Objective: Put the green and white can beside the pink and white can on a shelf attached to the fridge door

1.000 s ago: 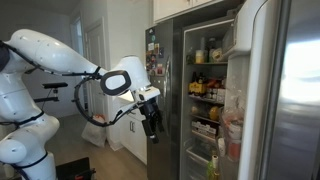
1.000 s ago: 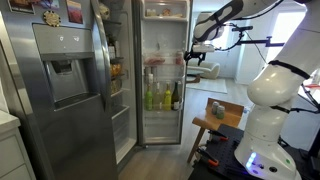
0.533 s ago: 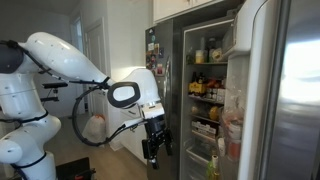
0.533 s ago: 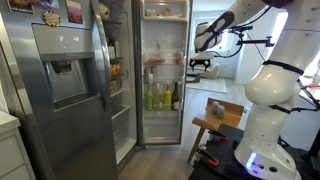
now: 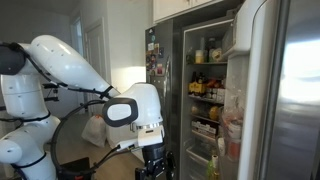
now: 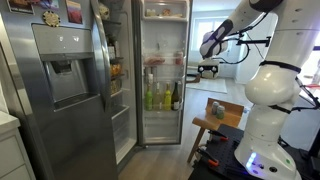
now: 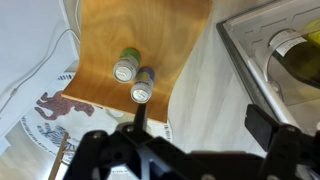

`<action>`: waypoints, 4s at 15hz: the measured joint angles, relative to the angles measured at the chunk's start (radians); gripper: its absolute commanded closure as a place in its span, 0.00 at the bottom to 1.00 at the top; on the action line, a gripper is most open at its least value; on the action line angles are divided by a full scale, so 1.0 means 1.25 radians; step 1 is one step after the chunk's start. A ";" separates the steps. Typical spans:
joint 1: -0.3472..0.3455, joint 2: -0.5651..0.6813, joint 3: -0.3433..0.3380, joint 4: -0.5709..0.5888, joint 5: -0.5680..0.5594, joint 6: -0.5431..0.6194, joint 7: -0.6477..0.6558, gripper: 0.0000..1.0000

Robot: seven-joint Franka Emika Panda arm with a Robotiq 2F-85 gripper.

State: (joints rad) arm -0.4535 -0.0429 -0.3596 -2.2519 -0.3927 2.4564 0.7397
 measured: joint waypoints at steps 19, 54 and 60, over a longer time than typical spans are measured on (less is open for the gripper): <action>-0.066 0.233 -0.125 0.012 0.334 0.232 -0.340 0.00; -0.360 0.746 0.055 0.379 0.474 0.331 -0.539 0.00; -0.349 0.793 0.039 0.422 0.474 0.331 -0.537 0.17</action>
State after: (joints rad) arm -0.8901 0.9486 -0.3103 -1.7247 0.2003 2.8701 0.0689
